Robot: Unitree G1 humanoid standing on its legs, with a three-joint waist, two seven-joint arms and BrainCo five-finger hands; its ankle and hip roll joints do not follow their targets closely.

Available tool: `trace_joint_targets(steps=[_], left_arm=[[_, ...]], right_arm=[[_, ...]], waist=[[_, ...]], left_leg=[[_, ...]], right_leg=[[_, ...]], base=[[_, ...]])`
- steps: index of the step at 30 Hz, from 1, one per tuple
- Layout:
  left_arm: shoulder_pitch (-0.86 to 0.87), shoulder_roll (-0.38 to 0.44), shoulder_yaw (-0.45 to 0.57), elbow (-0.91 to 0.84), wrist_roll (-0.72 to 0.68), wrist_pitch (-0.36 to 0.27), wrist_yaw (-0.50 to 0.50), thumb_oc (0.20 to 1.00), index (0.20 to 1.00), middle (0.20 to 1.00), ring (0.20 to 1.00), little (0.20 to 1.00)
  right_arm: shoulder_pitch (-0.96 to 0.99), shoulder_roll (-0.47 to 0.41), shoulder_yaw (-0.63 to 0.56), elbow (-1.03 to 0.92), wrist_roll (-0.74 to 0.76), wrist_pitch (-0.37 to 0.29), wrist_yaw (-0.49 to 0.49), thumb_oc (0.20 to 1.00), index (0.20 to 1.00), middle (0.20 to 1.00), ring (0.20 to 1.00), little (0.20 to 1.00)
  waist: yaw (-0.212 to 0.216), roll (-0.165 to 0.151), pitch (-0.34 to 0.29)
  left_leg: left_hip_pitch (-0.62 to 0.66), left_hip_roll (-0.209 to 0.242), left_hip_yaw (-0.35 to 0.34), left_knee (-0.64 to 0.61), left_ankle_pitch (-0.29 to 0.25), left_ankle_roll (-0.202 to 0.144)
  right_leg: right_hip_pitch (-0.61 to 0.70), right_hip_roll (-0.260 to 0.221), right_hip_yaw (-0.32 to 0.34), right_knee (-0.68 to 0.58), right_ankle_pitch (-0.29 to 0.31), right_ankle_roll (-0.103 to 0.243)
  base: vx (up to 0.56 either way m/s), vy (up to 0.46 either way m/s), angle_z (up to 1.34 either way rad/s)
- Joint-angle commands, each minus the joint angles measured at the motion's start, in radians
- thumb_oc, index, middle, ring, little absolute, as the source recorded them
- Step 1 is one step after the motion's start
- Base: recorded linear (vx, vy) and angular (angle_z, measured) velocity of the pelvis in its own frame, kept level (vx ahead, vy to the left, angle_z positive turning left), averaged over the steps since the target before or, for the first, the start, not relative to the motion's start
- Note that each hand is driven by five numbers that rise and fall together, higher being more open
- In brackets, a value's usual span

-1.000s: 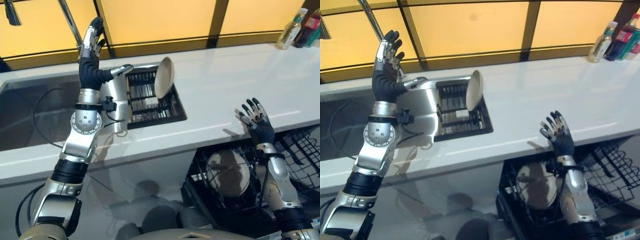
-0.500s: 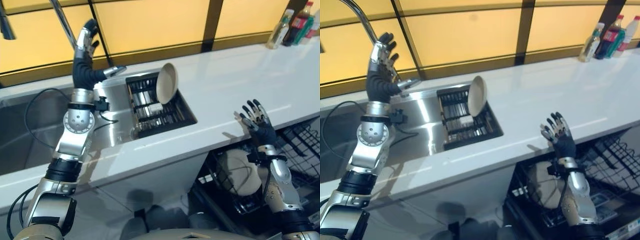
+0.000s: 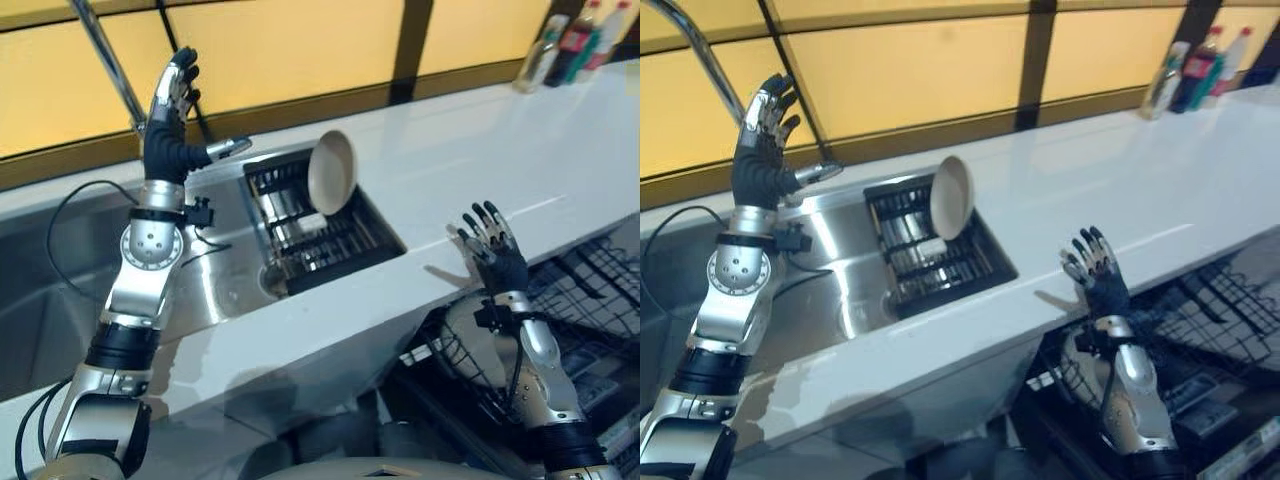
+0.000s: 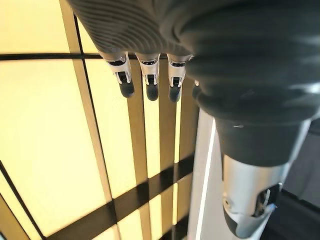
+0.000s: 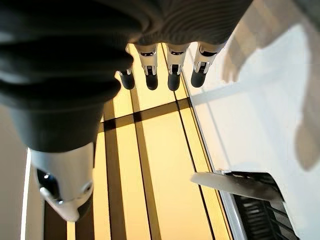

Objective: Pick up plates and place into dishwasher.

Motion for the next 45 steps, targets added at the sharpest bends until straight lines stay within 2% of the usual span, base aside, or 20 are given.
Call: trace_joint_targets(steps=[1, 4, 10, 13, 16, 19, 23, 26, 31, 36, 39, 45], left_arm=[[0.019, -0.005, 0.025, -0.051, 0.078, -0.051, 0.017, 1.000, 1.000, 1.000, 1.000, 1.000], [0.063, -0.032, 0.033, -0.060, 0.097, -0.079, 0.009, 1.000, 1.000, 1.000, 1.000, 1.000], [0.055, -0.014, 0.025, -0.049, 0.097, -0.031, 0.007, 1.000, 1.000, 1.000, 1.000, 1.000], [0.050, 0.006, 0.017, -0.019, 0.155, -0.037, 0.008, 1.000, 1.000, 1.000, 1.000, 1.000], [0.031, 0.047, -0.002, 0.008, 0.211, -0.035, 0.022, 1.000, 1.000, 1.000, 1.000, 1.000], [-0.038, 0.142, -0.045, 0.061, 0.365, -0.039, 0.056, 1.000, 1.000, 1.000, 1.000, 1.000], [-0.193, 0.297, -0.164, 0.168, 0.542, -0.017, 0.123, 1.000, 1.000, 1.000, 1.000, 1.000], [-0.354, 0.409, -0.303, 0.275, 0.650, 0.013, 0.192, 1.000, 1.000, 1.000, 1.000, 1.000], [-0.523, 0.496, -0.492, 0.367, 0.831, 0.064, 0.262, 1.000, 1.000, 1.000, 1.000, 1.000], [-0.651, 0.554, -0.671, 0.410, 0.963, 0.120, 0.255, 1.000, 1.000, 1.000, 1.000, 1.000], [-0.702, 0.563, -0.738, 0.439, 1.005, 0.157, 0.242, 1.000, 1.000, 1.000, 1.000, 1.000], [-0.820, 0.551, -0.842, 0.512, 1.076, 0.261, 0.220, 1.000, 1.000, 1.000, 1.000, 1.000]], right_arm=[[-0.041, -0.017, -0.021, -0.058, 0.015, -0.018, 0.016, 1.000, 1.000, 1.000, 1.000, 1.000], [-0.022, -0.025, -0.057, -0.065, 0.036, 0.014, 0.020, 1.000, 1.000, 1.000, 1.000, 1.000], [0.006, -0.050, -0.070, -0.084, 0.046, 0.046, 0.034, 1.000, 1.000, 1.000, 1.000, 1.000], [0.026, -0.055, -0.064, -0.102, 0.037, 0.067, 0.041, 1.000, 1.000, 1.000, 1.000, 1.000], [0.046, -0.065, -0.064, -0.107, 0.041, 0.084, 0.054, 1.000, 1.000, 1.000, 1.000, 1.000], [0.048, -0.083, -0.062, -0.099, 0.044, 0.100, 0.075, 1.000, 1.000, 1.000, 1.000, 1.000], [0.037, -0.124, -0.065, -0.100, 0.080, 0.112, 0.081, 1.000, 1.000, 1.000, 1.000, 1.000], [0.008, -0.160, -0.062, -0.093, 0.106, 0.108, 0.088, 1.000, 1.000, 1.000, 1.000, 1.000], [-0.017, -0.207, -0.062, -0.076, 0.132, 0.088, 0.095, 1.000, 1.000, 1.000, 1.000, 1.000], [-0.026, -0.256, -0.064, -0.062, 0.166, 0.069, 0.103, 1.000, 1.000, 1.000, 1.000, 1.000], [-0.024, -0.278, -0.062, -0.058, 0.179, 0.051, 0.105, 1.000, 1.000, 1.000, 1.000, 1.000], [-0.075, -0.315, -0.041, -0.064, 0.199, 0.009, 0.080, 1.000, 1.000, 1.000, 1.000, 1.000]], waist=[[-0.034, 0.009, -0.002], [-0.039, -0.001, -0.015], [-0.060, -0.002, -0.051], [-0.076, 0.003, -0.052], [-0.092, 0.009, -0.043], [-0.112, 0.017, -0.025], [-0.135, 0.026, -0.002], [-0.157, 0.035, 0.033], [-0.181, 0.040, 0.080], [-0.197, 0.041, 0.109], [-0.206, 0.040, 0.119], [-0.224, 0.039, 0.179]], left_leg=[[0.060, -0.021, 0.022, 0.006, -0.130, 0.023], [0.058, 0.010, 0.040, 0.038, -0.138, 0.019], [0.086, 0.043, 0.054, 0.034, -0.145, 0.003], [0.099, 0.050, 0.066, 0.029, -0.147, 0.003], [0.098, 0.053, 0.077, 0.029, -0.145, 0.001], [0.091, 0.057, 0.094, 0.031, -0.141, 0.000], [0.057, 0.065, 0.109, 0.051, -0.133, -0.007], [0.013, 0.073, 0.119, 0.076, -0.129, -0.012], [-0.035, 0.085, 0.123, 0.106, -0.121, -0.020], [-0.061, 0.103, 0.125, 0.132, -0.115, -0.029], [-0.076, 0.110, 0.122, 0.144, -0.111, -0.035], [-0.141, 0.124, 0.124, 0.156, -0.093, -0.047]], right_leg=[[-0.072, -0.010, 0.047, -0.170, 0.227, 0.076], [-0.044, 0.012, 0.055, -0.183, 0.211, 0.074], [-0.016, 0.018, 0.035, -0.176, 0.171, 0.060], [-0.021, 0.015, 0.033, -0.165, 0.165, 0.063], [-0.039, 0.012, 0.038, -0.150, 0.163, 0.069], [-0.062, 0.009, 0.044, -0.136, 0.168, 0.075], [-0.103, 0.010, 0.054, -0.115, 0.176, 0.077], [-0.154, 0.012, 0.061, -0.087, 0.182, 0.075], [-0.202, 0.019, 0.066, -0.059, 0.185, 0.065], [-0.232, 0.026, 0.043, -0.014, 0.170, 0.051], [-0.242, 0.028, 0.040, -0.008, 0.169, 0.045], [-0.303, 0.036, 0.044, 0.015, 0.170, 0.036]], base=[[0.18, -0.176, -0.01], [0.20, -0.106, 0.06], [0.23, 0.000, 0.19], [0.18, 0.007, -0.03], [0.13, -0.002, 0.00], [0.09, -0.010, -0.02], [0.02, -0.016, -0.09], [-0.06, -0.005, -0.10], [-0.04, -0.006, -0.06], [0.02, -0.017, -0.07], [0.05, -0.023, -0.01], [-0.07, 0.003, -0.04]])
